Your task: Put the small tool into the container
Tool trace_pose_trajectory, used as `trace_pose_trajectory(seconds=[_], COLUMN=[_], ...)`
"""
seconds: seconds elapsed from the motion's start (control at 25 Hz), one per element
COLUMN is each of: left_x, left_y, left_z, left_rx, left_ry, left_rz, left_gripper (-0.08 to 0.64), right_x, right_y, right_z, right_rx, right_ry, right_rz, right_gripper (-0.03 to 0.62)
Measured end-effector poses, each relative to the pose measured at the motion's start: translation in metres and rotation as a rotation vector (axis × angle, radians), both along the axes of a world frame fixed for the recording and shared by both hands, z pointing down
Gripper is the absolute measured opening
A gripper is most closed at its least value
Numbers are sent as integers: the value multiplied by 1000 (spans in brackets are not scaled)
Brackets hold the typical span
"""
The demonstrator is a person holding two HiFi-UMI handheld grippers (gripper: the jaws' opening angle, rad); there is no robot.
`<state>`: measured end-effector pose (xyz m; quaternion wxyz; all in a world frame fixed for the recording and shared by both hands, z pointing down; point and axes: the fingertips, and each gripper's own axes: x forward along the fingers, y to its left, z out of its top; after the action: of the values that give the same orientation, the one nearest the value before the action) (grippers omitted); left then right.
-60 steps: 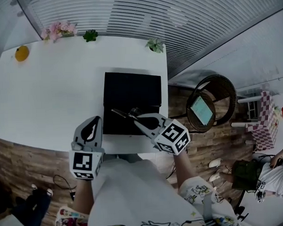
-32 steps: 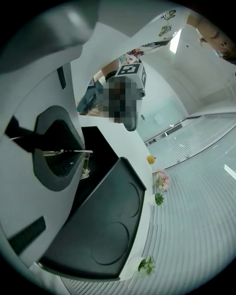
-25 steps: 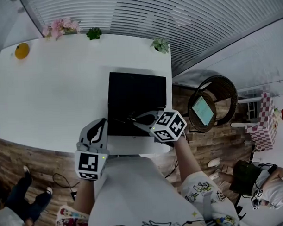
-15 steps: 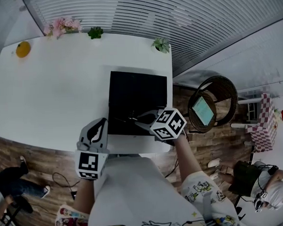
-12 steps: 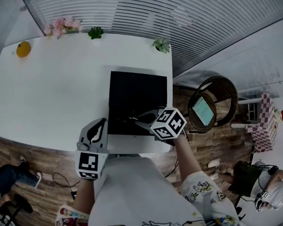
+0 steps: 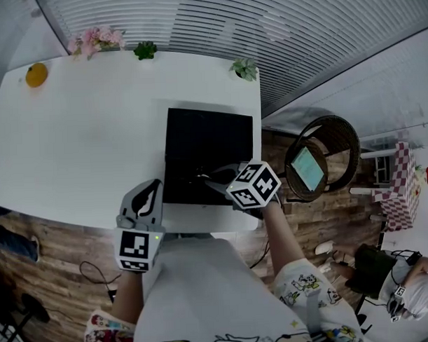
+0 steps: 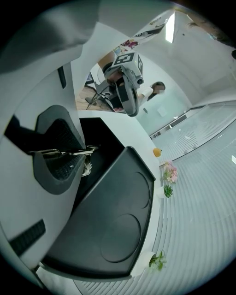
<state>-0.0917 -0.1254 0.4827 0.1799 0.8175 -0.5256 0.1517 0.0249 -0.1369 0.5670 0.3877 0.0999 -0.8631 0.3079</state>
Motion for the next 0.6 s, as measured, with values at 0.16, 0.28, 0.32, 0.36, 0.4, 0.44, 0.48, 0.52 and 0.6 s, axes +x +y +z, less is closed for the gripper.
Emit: trace_pose_trajectory(seconds=[0.16,0.28,0.32,0.36,0.4,0.44,0.48,0.52,0.6], left_x=[0,0,1,1,1,1,1,1,1], left_y=[0,-1,-1,0,0,0,0,0,0], left_z=[1,1,1,1,1,1,1,2,2], left_rx=[1,0,0,0,-1,-1,-1,-1,-2], left_ry=[-7,-6,-7,-8,-8,-8,-8,-8,-8], left_rz=[2,3,4,5,5,5,5,5,4], left_gripper=[6,6,6,6,6,6,6,6,6], right_x=[-1,-1,-2,-2,-2,-2,-2,-2,-2], right_y=[-2,-2,-2,-2,-2,-2,-3,-3,-4], right_z=[2,3,3,4,4,5,5,6,7], right_rx=[5,9,10,12,15,18,21,24,27], right_ry=[2,8,11,14,17,21,24,28,34], right_rz=[5,4,4,6,7,8,9,10,12], right_gripper=[11,14,16,18,20,23,25,28,31])
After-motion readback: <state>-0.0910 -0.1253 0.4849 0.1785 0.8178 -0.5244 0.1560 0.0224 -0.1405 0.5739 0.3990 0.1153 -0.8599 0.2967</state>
